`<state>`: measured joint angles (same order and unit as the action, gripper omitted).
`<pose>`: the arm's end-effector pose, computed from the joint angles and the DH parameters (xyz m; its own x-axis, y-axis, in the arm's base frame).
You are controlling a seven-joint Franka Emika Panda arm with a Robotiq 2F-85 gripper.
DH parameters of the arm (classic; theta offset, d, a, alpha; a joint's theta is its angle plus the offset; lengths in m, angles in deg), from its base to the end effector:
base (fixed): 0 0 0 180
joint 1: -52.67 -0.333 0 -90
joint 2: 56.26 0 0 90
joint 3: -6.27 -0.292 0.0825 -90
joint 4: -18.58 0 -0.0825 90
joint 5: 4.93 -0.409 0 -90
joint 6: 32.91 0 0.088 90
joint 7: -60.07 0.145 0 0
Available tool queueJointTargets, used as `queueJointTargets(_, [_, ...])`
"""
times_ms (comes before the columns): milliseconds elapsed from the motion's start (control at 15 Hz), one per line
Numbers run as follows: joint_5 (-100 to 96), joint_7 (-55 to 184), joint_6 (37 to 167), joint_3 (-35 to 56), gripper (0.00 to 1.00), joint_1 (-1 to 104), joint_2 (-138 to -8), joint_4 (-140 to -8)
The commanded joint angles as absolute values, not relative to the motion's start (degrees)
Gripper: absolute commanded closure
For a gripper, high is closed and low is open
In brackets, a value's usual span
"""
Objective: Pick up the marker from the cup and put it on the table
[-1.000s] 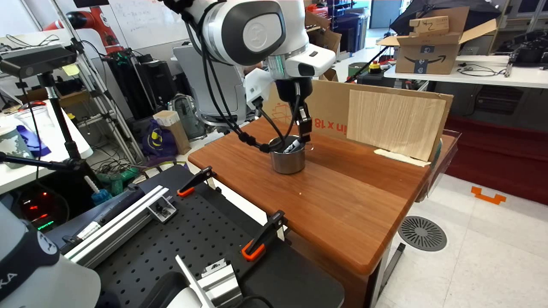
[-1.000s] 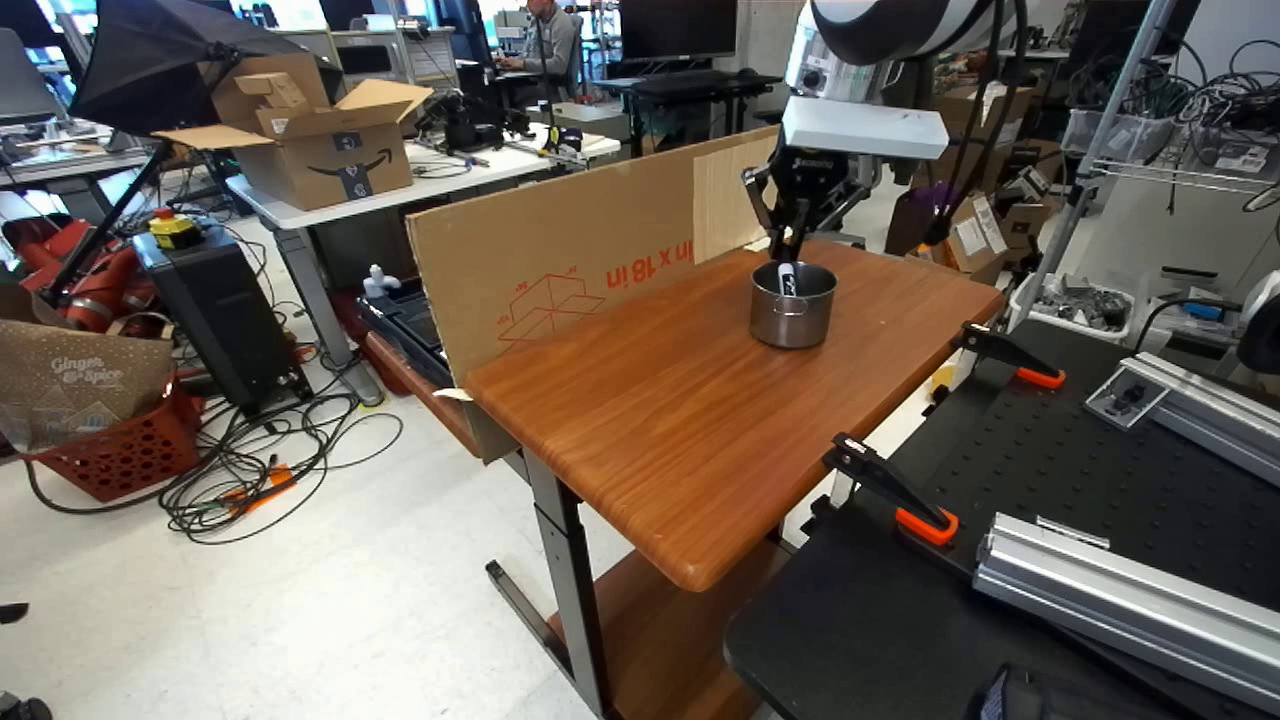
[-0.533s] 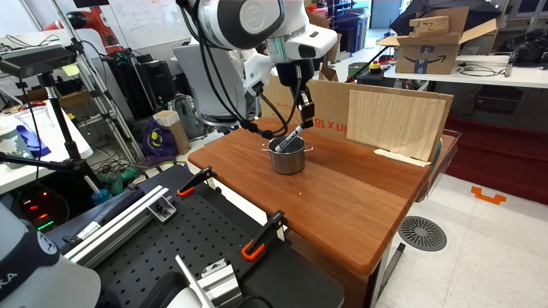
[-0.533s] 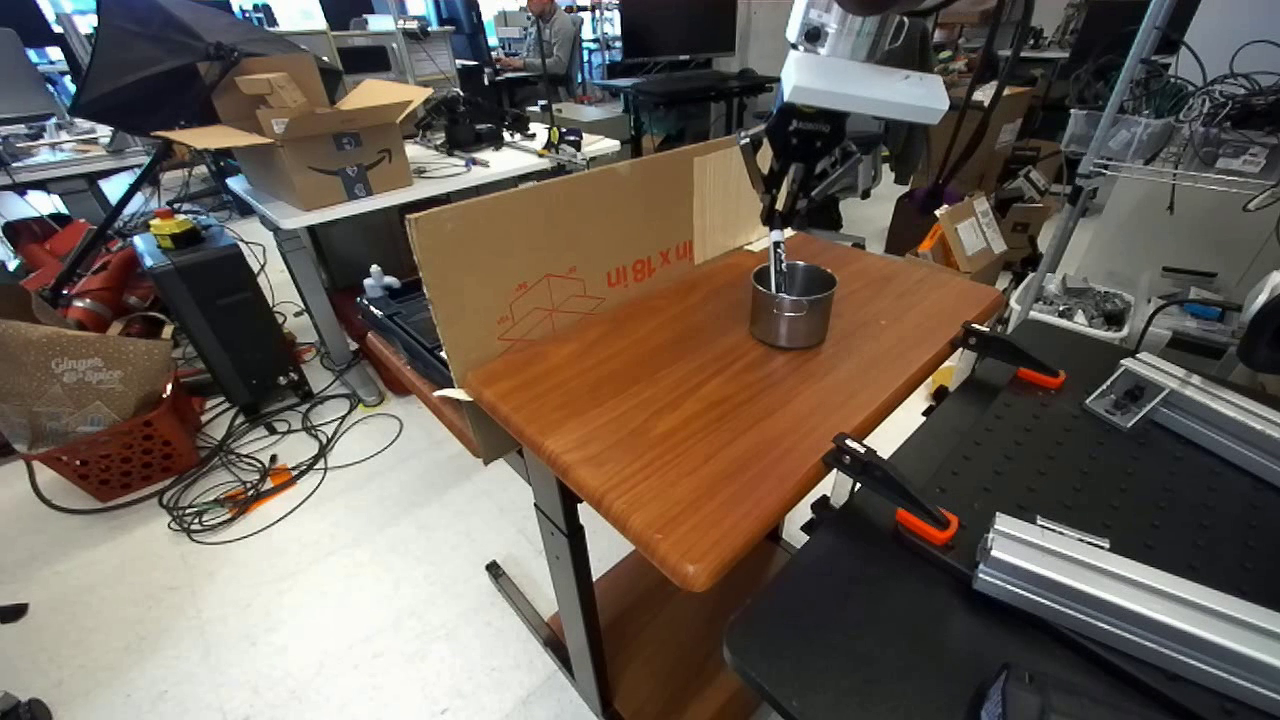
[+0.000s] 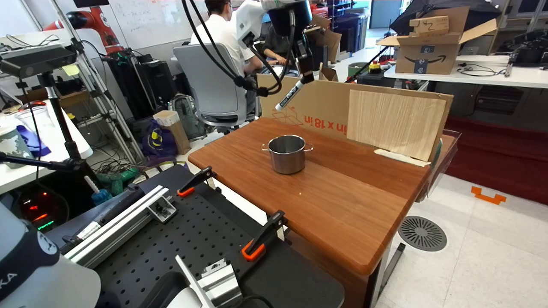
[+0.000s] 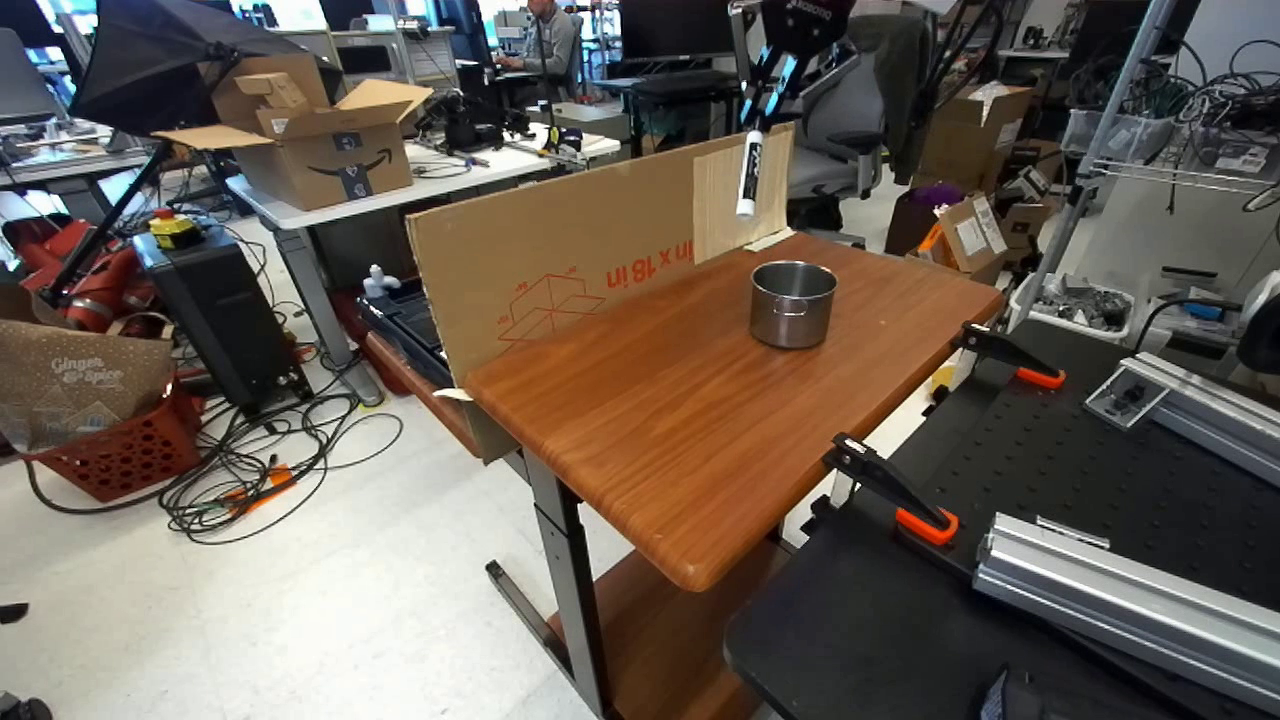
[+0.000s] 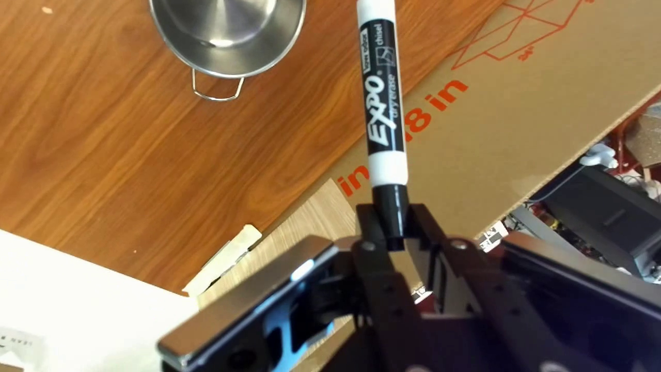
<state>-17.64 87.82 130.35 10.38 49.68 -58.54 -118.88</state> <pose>0.5588 -0.0204 0.2643 0.7048 -0.6537 0.2754 -0.5820 -0.7549 -0.3025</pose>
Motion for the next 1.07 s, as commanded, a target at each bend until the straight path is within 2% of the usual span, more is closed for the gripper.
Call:
queueJointTargets(0, [-22.6,88.5,130.7,8.5,0.95,50.5,-58.6,-119.8])
queueJointTargets(400, [-30.9,89.8,130.5,5.5,0.95,49.7,-62.2,-120.6])
queueJointTargets(1000, [-30.0,102.9,133.5,5.7,0.95,47.5,-73.2,-115.4])
